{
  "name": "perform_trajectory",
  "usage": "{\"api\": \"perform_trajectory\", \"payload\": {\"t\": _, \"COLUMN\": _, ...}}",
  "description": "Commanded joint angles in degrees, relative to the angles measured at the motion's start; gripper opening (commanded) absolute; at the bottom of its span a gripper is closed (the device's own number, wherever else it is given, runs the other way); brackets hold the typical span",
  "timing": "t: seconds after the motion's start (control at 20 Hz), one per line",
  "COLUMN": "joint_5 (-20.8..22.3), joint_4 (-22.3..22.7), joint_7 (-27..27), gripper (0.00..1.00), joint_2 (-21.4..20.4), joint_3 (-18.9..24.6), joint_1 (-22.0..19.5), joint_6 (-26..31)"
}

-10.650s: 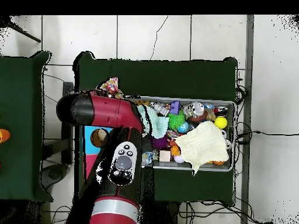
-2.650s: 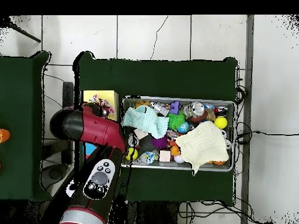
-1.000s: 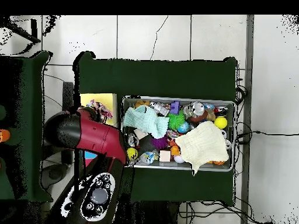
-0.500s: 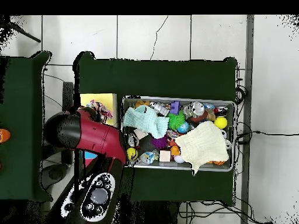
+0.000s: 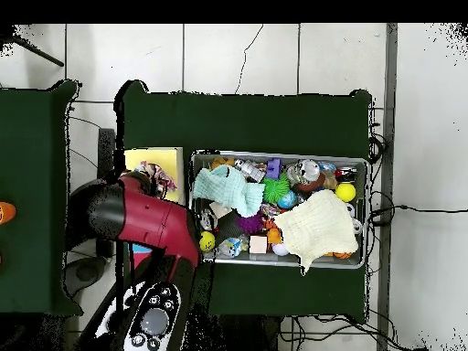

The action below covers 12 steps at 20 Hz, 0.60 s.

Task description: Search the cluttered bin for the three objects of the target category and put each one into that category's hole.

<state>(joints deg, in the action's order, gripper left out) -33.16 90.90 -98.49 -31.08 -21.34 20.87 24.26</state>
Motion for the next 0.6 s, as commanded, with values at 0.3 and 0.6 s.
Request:
{"api": "perform_trajectory", "payload": {"t": 0.3, "joint_5": 4.40, "joint_4": 5.96, "joint_7": -11.05, "gripper": 1.00, "joint_2": -6.27, "joint_3": -0.94, "joint_1": 0.16, "joint_6": 10.89}}
{"api": "perform_trajectory", "payload": {"t": 0.6, "joint_5": 4.87, "joint_4": 6.58, "joint_7": -10.14, "gripper": 1.00, "joint_2": -6.19, "joint_3": 0.70, "joint_1": -1.14, "joint_6": 8.25}}
